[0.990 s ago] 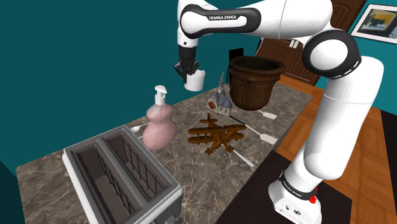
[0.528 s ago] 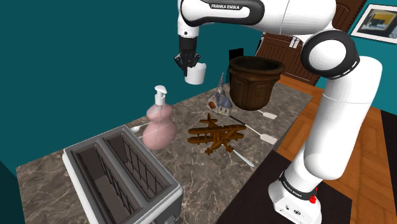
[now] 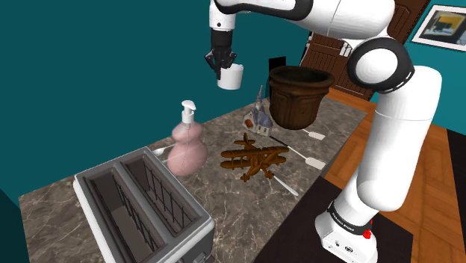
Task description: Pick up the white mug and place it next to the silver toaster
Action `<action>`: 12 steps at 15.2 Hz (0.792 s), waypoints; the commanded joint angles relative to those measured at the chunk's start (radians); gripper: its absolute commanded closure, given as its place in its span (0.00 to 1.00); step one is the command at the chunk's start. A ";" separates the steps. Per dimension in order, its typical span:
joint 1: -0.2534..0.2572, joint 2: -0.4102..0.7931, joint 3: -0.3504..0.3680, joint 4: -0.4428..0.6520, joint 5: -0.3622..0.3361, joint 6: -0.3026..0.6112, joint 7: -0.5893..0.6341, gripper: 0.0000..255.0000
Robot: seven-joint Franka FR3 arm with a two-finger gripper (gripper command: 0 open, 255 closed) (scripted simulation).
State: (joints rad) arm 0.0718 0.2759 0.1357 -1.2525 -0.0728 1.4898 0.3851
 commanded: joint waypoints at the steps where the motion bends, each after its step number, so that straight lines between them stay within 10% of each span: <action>1: 0.001 0.003 0.001 0.022 -0.001 -0.019 0.000 1.00; 12: 0.091 -0.302 0.081 -0.374 0.050 0.069 0.181 1.00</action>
State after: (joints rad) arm 0.1543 0.0010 0.2088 -1.5918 -0.0292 1.5511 0.5484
